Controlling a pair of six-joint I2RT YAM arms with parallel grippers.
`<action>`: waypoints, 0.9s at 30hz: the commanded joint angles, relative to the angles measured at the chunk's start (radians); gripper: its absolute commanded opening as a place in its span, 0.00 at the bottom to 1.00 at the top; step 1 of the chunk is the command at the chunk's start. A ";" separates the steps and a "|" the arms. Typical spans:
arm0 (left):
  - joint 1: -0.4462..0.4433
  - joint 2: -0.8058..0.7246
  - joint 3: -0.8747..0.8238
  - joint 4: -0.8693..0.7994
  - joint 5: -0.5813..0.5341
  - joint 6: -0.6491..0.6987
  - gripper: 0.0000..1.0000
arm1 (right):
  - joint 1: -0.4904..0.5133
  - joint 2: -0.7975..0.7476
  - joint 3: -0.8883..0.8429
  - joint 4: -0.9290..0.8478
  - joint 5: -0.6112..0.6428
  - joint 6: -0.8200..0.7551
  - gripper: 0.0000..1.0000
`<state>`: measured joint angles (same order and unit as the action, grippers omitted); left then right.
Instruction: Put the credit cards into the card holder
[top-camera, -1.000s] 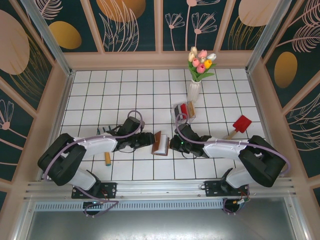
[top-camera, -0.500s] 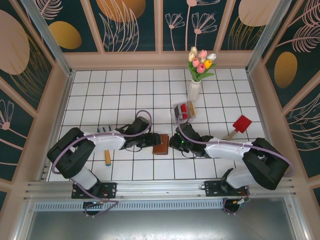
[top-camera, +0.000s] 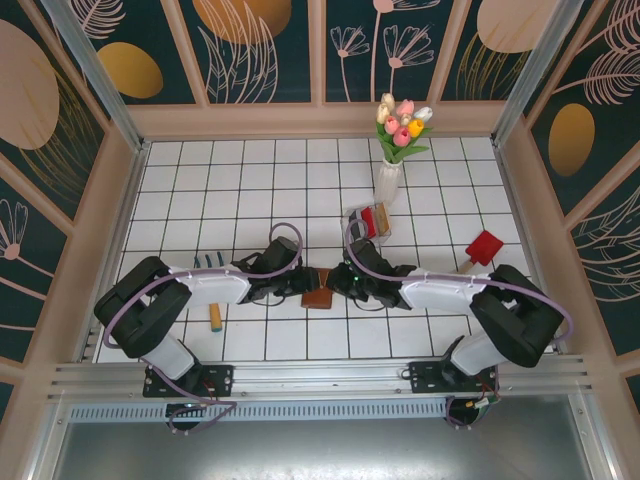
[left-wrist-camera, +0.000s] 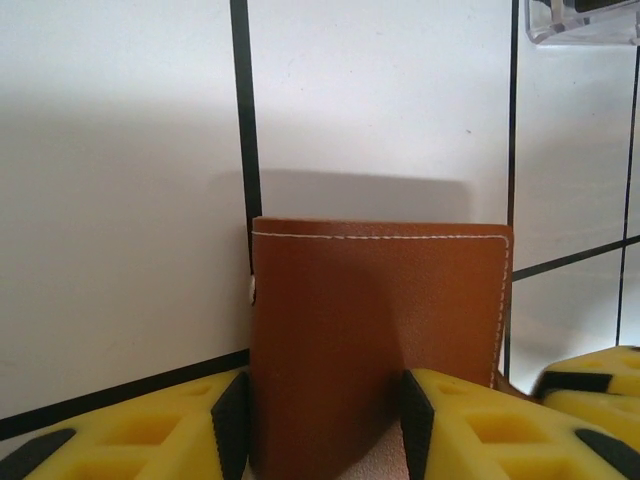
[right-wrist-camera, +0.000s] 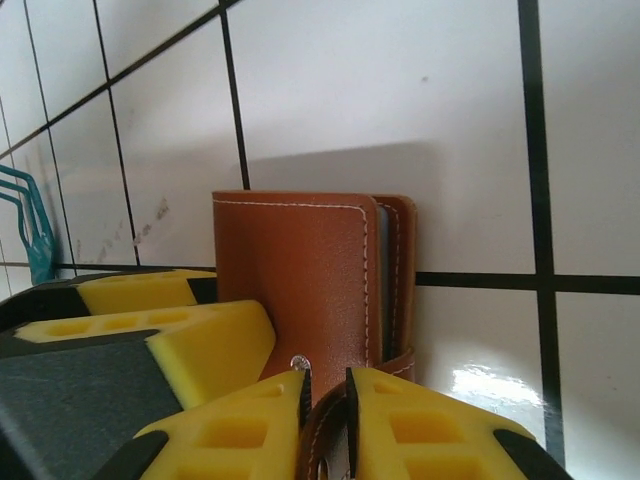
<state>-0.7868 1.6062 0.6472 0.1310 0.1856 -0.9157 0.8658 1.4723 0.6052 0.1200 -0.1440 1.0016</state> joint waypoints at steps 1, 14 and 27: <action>-0.039 0.067 -0.036 0.053 0.045 -0.052 0.46 | 0.012 0.021 0.030 0.093 -0.062 0.029 0.20; -0.040 -0.018 -0.096 0.069 0.019 -0.105 0.41 | 0.009 0.006 -0.040 0.217 -0.107 0.096 0.42; -0.040 -0.070 -0.095 -0.015 0.004 -0.045 0.47 | -0.004 -0.141 -0.085 0.082 -0.015 0.090 0.44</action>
<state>-0.8177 1.5505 0.5739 0.2020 0.1642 -0.9852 0.8619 1.3724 0.5323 0.2497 -0.1974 1.0977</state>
